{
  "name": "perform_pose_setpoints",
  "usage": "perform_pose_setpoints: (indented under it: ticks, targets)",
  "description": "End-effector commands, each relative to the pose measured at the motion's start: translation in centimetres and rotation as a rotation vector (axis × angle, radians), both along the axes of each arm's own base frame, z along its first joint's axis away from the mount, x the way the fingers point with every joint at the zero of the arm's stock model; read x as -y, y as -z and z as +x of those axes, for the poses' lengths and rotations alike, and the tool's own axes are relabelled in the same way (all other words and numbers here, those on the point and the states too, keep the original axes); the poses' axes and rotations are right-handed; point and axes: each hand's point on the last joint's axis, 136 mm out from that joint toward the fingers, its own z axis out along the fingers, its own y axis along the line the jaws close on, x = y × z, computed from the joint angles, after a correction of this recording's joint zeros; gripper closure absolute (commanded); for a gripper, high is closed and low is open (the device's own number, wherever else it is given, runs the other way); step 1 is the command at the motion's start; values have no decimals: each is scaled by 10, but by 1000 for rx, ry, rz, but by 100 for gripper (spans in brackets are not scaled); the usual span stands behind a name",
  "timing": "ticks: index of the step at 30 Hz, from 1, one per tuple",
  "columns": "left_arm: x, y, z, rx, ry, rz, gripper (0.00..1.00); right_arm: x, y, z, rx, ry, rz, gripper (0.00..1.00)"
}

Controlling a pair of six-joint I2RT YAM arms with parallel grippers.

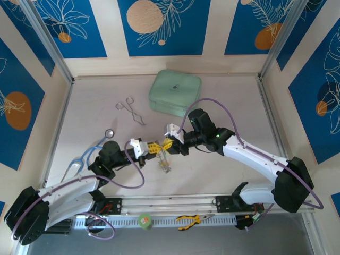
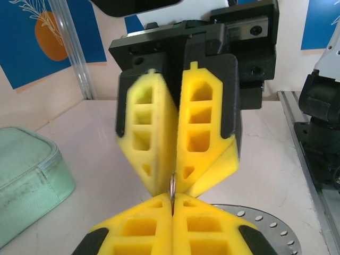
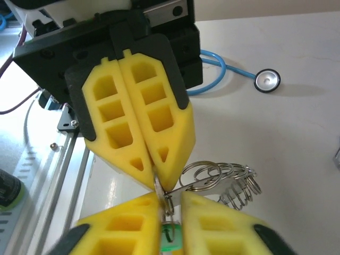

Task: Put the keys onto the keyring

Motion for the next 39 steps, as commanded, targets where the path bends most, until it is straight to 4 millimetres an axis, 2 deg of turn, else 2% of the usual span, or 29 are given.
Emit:
perform_pose_setpoints:
  ticks: [1,4,6,8,11,14,27,29,32,34,37,39]
  targets:
    - [2,-15,-7,36,34,-53,100,-3,-1,-7,-14,-36,18,97]
    - [0,-11,-2,24,3,-40,100,-1,-1,-7,-4,-35,-5,100]
    - [-3,-5,2,23,-32,-6,78,2,2,-6,24,-29,-59,100]
    - [-6,5,2,25,-44,57,72,6,6,-5,57,-28,-126,100]
    - [-10,16,1,25,-47,145,73,12,17,-6,125,-50,-265,100]
    - [-10,16,0,32,-37,181,73,14,23,-7,169,-75,-356,100]
    - [-3,13,-2,39,7,178,78,-11,11,-14,236,-149,-360,100]
    - [-3,11,-3,41,11,173,81,-15,10,-16,237,-154,-350,100]
    - [-2,9,-4,47,16,163,93,-17,7,-19,228,-154,-325,100]
    - [-3,7,-5,50,18,150,100,-16,3,-16,214,-123,-277,89]
    - [-4,1,-6,58,10,98,100,-7,-8,-9,143,-60,-141,68]
    - [-4,-4,-7,53,7,50,100,-1,-11,-6,84,-33,-80,65]
